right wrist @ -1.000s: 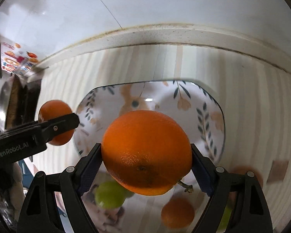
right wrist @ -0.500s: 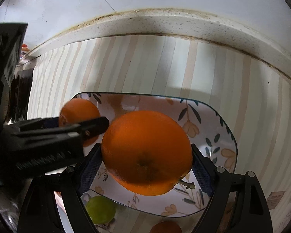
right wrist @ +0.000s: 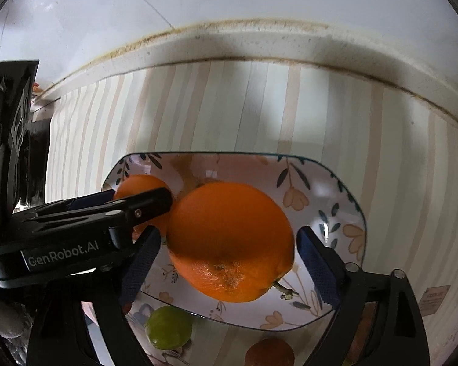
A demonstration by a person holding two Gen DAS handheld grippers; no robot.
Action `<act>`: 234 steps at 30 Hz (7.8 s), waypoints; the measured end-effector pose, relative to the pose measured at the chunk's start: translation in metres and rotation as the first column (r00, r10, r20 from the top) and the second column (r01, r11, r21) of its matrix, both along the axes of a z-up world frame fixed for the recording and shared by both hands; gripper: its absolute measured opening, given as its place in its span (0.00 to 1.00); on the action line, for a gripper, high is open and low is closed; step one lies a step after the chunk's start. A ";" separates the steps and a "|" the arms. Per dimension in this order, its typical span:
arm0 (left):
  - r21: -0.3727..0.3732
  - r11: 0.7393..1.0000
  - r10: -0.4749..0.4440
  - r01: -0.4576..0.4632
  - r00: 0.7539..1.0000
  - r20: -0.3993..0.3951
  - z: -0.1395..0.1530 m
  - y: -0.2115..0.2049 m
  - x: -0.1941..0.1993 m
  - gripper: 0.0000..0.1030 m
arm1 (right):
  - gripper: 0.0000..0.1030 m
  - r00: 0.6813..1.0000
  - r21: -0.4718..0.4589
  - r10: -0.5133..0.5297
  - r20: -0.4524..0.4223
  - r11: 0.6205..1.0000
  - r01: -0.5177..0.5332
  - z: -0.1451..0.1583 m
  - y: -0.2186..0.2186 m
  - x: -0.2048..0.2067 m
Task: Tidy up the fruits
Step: 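Carry both fruits onto the floral plate and open both grippers, then grasp the green apple with the left gripper while the right grasps the small orange, then lower the green apple and small orange onto the plate, open both grippers, then grasp the tangerine with the left gripper while the right grasps the brown fruit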
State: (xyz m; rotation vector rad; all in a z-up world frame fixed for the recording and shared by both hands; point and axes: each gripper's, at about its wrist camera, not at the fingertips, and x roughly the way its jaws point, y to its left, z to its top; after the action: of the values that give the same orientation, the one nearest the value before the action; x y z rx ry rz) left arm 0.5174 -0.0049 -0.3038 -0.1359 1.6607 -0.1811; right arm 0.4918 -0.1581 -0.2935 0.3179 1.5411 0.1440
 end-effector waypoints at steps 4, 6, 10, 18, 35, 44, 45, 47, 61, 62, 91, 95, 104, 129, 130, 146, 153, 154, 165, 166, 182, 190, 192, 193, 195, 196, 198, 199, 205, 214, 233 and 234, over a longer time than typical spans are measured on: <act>0.009 1.000 0.007 -0.008 0.999 0.044 0.019 0.010 -0.016 0.78 | 0.95 0.999 -0.025 -0.023 0.031 0.999 0.024 0.015 -0.008 -0.006; 0.024 1.000 0.006 -0.008 0.997 0.072 0.030 0.013 -0.025 0.78 | 0.95 0.998 -0.050 -0.027 0.052 0.998 0.029 0.025 -0.013 -0.013; 0.068 0.998 -0.010 0.001 0.993 0.122 0.054 0.017 -0.046 0.78 | 0.95 0.996 -0.106 -0.036 0.076 0.993 0.044 0.043 -0.019 -0.033; 0.127 0.992 -0.050 0.021 0.972 0.231 0.099 0.031 -0.084 0.78 | 0.95 0.992 -0.170 -0.045 0.116 0.983 0.065 0.079 -0.016 -0.093; 0.108 0.993 -0.083 0.046 0.924 0.372 0.165 0.031 -0.169 0.78 | 0.95 0.963 -0.155 -0.086 0.254 0.979 0.129 0.145 0.005 -0.180; 0.094 0.995 -0.079 0.041 0.896 0.437 0.193 0.037 -0.202 0.78 | 0.95 0.935 -0.133 -0.116 0.334 0.977 0.168 0.184 0.007 -0.217; 0.091 0.995 -0.078 0.042 0.895 0.440 0.195 0.038 -0.205 0.78 | 0.95 0.935 -0.126 -0.121 0.334 0.977 0.172 0.187 0.006 -0.220; 0.088 0.995 -0.075 0.040 0.893 0.445 0.197 0.041 -0.210 0.78 | 0.95 0.930 -0.103 -0.140 0.340 0.977 0.185 0.192 0.004 -0.225; 0.147 0.988 -0.089 0.053 0.963 0.253 0.094 0.034 -0.189 0.78 | 0.95 0.950 -0.057 -0.267 0.161 0.959 0.279 0.076 -0.040 -0.218; 0.125 0.990 -0.088 0.061 0.971 0.221 0.081 0.029 -0.185 0.78 | 0.93 0.953 -0.054 -0.265 0.146 0.960 0.275 0.067 -0.041 -0.214; 0.063 0.996 -0.065 0.062 0.996 0.056 -0.014 -0.013 -0.166 0.49 | 0.56 0.986 -0.038 -0.164 0.034 0.986 0.165 -0.023 -0.019 -0.183; 0.051 0.997 -0.067 0.064 0.996 0.067 -0.009 -0.019 -0.170 0.49 | 0.56 0.984 -0.017 -0.168 0.055 0.985 0.169 -0.016 -0.021 -0.185; -0.008 0.998 -0.057 0.059 0.988 0.142 0.039 -0.013 -0.174 0.49 | 0.56 0.981 0.036 -0.137 0.136 0.990 0.134 0.031 -0.019 -0.184; 0.040 0.999 0.003 -0.005 0.999 0.040 0.016 0.037 -0.067 0.49 | 0.56 0.986 0.050 -0.087 0.144 0.996 0.080 -0.001 0.052 -0.094; 0.042 0.999 0.003 -0.004 0.999 0.032 0.014 0.037 -0.066 0.49 | 0.57 0.987 0.061 -0.095 0.133 0.994 0.088 -0.004 0.052 -0.093; 0.050 0.998 -0.028 0.022 0.993 0.117 0.043 0.044 -0.076 0.70 | 0.91 0.988 -0.019 -0.125 0.091 0.992 0.127 0.026 0.028 -0.107; 0.113 0.993 -0.063 0.039 0.975 0.212 0.069 0.050 -0.104 0.70 | 0.92 0.985 -0.089 -0.129 0.116 0.986 0.140 0.050 0.010 -0.126; 0.118 0.992 -0.069 0.044 0.972 0.223 0.072 0.049 -0.109 0.70 | 0.92 0.984 -0.093 -0.130 0.121 0.986 0.142 0.053 0.010 -0.128; 0.104 0.993 -0.083 0.051 0.940 0.332 0.124 0.059 -0.159 0.70 | 0.92 0.971 -0.127 -0.115 0.208 0.981 0.143 0.103 0.020 -0.160; 0.104 0.993 -0.085 0.052 0.936 0.342 0.128 0.060 -0.162 0.70 | 0.92 0.970 -0.132 -0.108 0.218 0.981 0.139 0.109 0.022 -0.164; 0.110 0.993 -0.086 0.036 0.860 0.503 0.191 0.065 -0.218 0.70 | 0.92 0.924 -0.149 -0.103 0.367 0.975 0.167 0.182 0.028 -0.226; 0.120 0.993 -0.085 0.022 0.833 0.547 0.204 0.064 -0.230 0.70 | 0.92 0.914 -0.098 -0.135 0.382 0.978 0.186 0.194 0.026 -0.245; 0.120 0.992 -0.087 0.026 0.837 0.540 0.201 0.063 -0.231 0.70 | 0.92 0.913 -0.087 -0.146 0.381 0.977 0.193 0.193 0.024 -0.248; 0.121 0.992 -0.088 0.027 0.841 0.533 0.198 0.063 -0.231 0.70 | 0.92 0.914 -0.082 -0.153 0.375 0.977 0.197 0.192 0.021 -0.249; 0.125 0.992 -0.088 0.025 0.847 0.524 0.193 0.062 -0.231 0.70 | 0.92 0.922 -0.078 -0.168 0.348 0.975 0.207 0.182 0.014 -0.251; 0.129 0.991 -0.087 0.023 0.852 0.516 0.188 0.063 -0.231 0.70 | 0.92 0.925 -0.074 -0.176 0.336 0.974 0.212 0.178 0.011 -0.253; 0.141 0.990 -0.084 0.017 0.867 0.491 0.175 0.064 -0.230 0.75 | 0.92 0.939 -0.081 -0.185 0.291 0.973 0.217 0.160 0.003 -0.256; 0.150 0.989 -0.088 0.017 0.872 0.481 0.170 0.064 -0.230 0.83 | 0.92 0.949 -0.082 -0.191 0.252 0.972 0.218 0.146 -0.001 -0.259; 0.210 0.978 -0.092 0.006 0.911 0.401 0.123 0.073 -0.228 0.84 | 0.92 0.973 -0.105 -0.224 0.062 0.968 0.229 0.065 -0.019 -0.274; 0.220 0.975 -0.029 -0.030 0.965 0.260 0.066 0.096 -0.212 0.84 | 0.89 0.968 -0.138 -0.236 -0.083 0.965 0.223 -0.017 -0.029 -0.282; 0.146 0.988 0.031 -0.043 0.996 0.082 -0.015 0.087 -0.158 0.68 | 0.67 0.976 -0.137 -0.190 -0.106 0.975 0.175 -0.038 -0.016 -0.273; 0.158 0.987 0.028 -0.041 0.996 0.087 -0.017 0.087 -0.157 0.63 | 0.67 0.976 -0.137 -0.188 -0.110 0.975 0.173 -0.038 -0.016 -0.272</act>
State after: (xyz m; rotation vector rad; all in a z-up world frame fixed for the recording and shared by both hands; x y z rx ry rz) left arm 0.3604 0.0820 -0.3209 -0.0350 1.5809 -0.0264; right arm 0.2195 -0.1741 -0.3317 0.3700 1.6255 -0.1184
